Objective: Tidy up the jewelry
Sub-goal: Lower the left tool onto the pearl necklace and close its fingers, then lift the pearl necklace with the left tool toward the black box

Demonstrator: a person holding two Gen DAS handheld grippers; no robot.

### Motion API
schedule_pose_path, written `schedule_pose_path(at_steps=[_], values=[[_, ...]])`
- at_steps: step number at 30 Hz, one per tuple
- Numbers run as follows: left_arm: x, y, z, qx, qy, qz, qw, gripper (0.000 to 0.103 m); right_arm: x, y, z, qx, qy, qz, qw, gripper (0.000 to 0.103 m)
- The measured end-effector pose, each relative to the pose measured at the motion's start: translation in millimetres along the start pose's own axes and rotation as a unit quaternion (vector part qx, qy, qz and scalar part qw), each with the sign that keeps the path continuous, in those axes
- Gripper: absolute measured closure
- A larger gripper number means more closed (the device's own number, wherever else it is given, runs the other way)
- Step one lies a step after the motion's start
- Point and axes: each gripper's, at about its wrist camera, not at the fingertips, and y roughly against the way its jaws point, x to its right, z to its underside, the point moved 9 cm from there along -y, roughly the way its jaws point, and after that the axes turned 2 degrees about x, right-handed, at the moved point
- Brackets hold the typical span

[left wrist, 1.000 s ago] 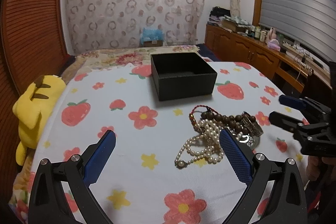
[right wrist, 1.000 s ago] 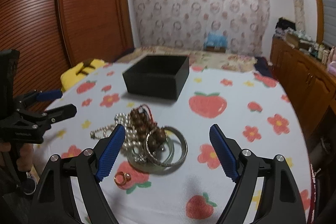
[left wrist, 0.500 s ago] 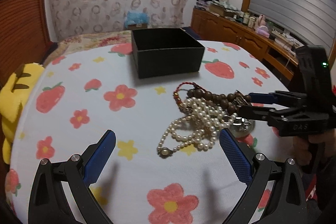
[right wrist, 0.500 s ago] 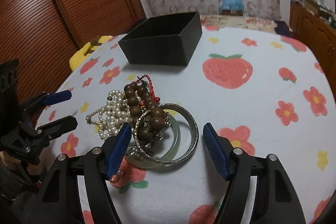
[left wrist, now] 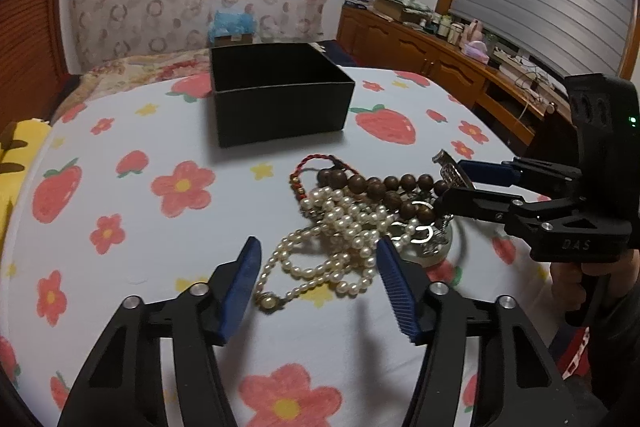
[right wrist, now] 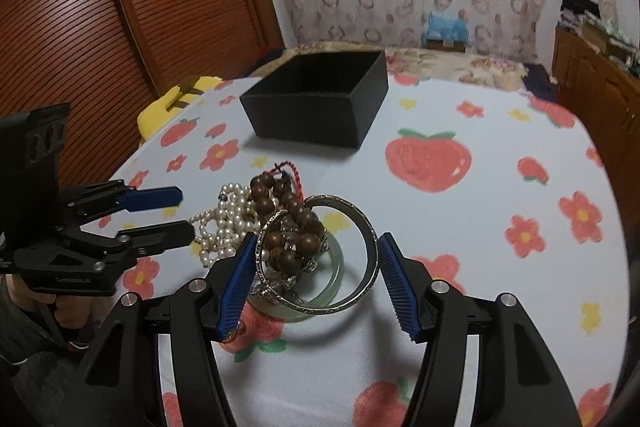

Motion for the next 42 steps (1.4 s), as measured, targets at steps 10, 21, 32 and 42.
schedule_pose_path(at_steps=[10,21,32,42], values=[[9,-20,-6,-0.026,0.019,0.035,0.9989,0.075,9,19,-13,0.018,0.011,0.029,0.999,0.040],[7,-28,-8,-0.033,0.022,0.031,0.9987,0.095,15,16,-10,0.013,-0.001,0.035,0.999,0.040],[-3,3,-21,0.008,0.019,0.026,0.9994,0.097,5,11,-10,0.010,0.007,0.034,0.999,0.040],[1,41,-59,0.060,0.002,0.025,0.9979,0.097,-6,16,-29,0.024,0.027,0.033,0.999,0.040]])
